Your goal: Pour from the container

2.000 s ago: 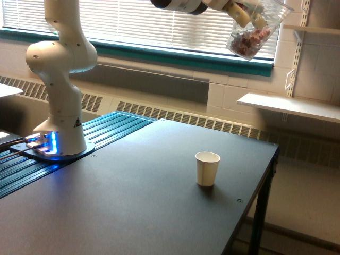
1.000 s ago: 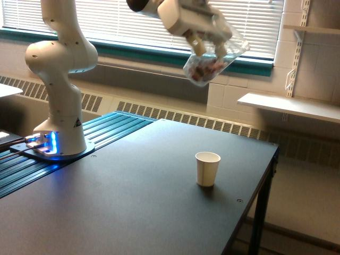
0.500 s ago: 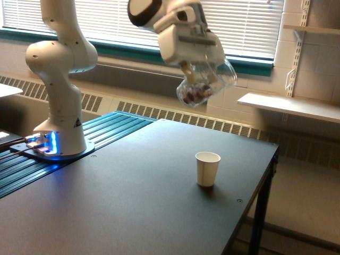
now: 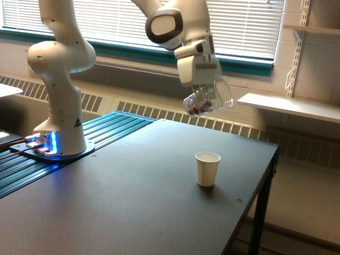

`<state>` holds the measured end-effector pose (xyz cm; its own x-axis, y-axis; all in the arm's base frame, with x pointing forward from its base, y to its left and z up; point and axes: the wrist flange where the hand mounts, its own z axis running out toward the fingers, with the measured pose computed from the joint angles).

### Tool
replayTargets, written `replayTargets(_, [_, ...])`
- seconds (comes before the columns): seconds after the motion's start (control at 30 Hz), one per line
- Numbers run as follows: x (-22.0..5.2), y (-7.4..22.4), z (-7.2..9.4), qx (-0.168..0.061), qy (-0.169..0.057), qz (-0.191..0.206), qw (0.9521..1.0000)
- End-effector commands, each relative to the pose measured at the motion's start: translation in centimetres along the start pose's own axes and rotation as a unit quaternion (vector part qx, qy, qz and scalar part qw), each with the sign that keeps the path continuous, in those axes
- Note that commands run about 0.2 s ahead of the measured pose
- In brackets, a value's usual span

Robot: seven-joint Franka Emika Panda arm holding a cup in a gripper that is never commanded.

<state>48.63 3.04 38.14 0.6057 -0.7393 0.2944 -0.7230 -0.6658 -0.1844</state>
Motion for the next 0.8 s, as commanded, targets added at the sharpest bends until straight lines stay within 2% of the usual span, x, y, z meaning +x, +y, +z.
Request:
replayTargets(0.03, [-4.1, -0.8, 0.6, -0.011, -0.031, -0.003, 0.9995])
replayTargets(0.2, [-5.3, -0.8, 1.3, -0.021, -0.051, -0.008, 0.9984])
replayTargets(0.37, [-5.1, -0.2, 2.1, -0.033, -0.078, 0.014, 0.9963])
replayTargets(0.6, [-3.9, 1.0, 3.5, -0.052, -0.129, 0.052, 0.9889])
replayTargets(0.8, [-2.8, 1.3, 4.2, -0.059, -0.133, 0.063, 0.9874])
